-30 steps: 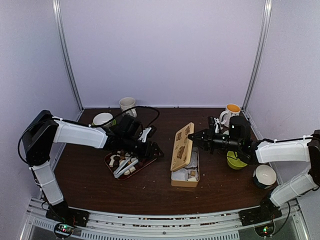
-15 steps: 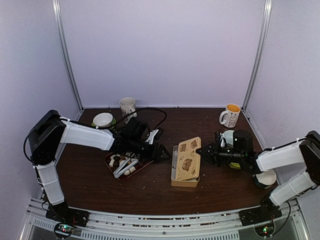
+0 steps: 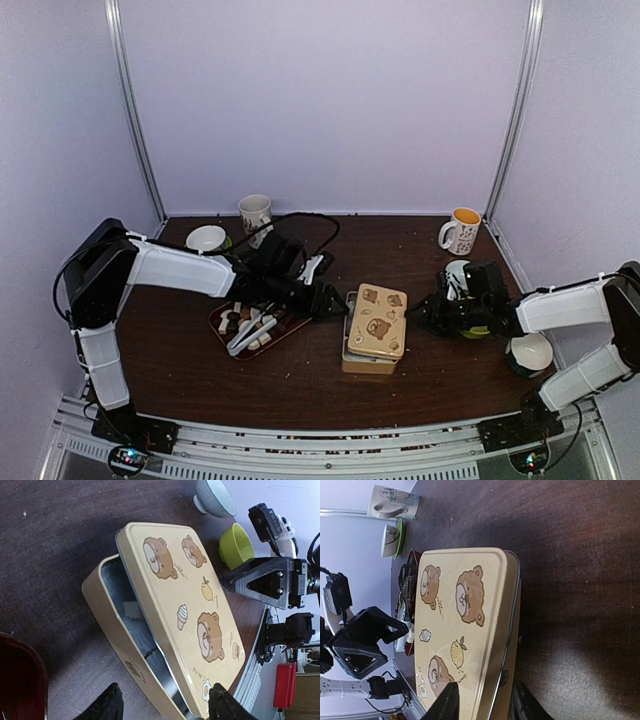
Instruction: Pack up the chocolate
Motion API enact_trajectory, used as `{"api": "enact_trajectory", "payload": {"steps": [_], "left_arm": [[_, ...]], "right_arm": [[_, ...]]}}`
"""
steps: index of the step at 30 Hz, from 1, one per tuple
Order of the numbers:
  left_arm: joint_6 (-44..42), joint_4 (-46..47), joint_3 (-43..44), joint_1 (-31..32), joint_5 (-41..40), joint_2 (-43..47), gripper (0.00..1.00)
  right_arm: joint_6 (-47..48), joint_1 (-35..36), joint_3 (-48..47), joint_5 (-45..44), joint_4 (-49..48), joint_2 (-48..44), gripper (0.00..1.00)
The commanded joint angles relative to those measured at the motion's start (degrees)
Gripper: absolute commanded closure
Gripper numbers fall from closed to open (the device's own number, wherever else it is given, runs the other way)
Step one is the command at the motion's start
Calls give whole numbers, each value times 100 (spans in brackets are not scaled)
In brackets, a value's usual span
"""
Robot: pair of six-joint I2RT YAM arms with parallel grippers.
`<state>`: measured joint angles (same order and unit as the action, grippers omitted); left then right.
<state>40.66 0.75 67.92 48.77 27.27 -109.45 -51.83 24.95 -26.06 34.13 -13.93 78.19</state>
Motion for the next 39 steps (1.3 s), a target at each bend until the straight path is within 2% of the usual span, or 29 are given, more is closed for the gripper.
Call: {"api": "enact_trajectory", "payload": {"steps": [1,6,9,18,27,33,39], "left_arm": [[-41,-22,218,27,8,-96,39],[-2,-65,349,27,29,-259,39],[70,-52,412,40,80,-347,38],[219,111,546,66,281,-610,37],[262,3,652,71,334,-732,39],[260,-179,652,129,373,-676,44],[162,-462,599,168,181,-520,45]], "right_arm": [[265,-52,-141,169,47,204,59],[331,-52,-254,259,48,357,56],[492,-11,-428,378,170,466,59],[1329,223,-1045,547,1115,876,65],[1919,449,-1438,391,1966,1014,66],[1977,573,-1432,358,2121,897,65],[1986,690,-1321,266,2216,804,64]]}}
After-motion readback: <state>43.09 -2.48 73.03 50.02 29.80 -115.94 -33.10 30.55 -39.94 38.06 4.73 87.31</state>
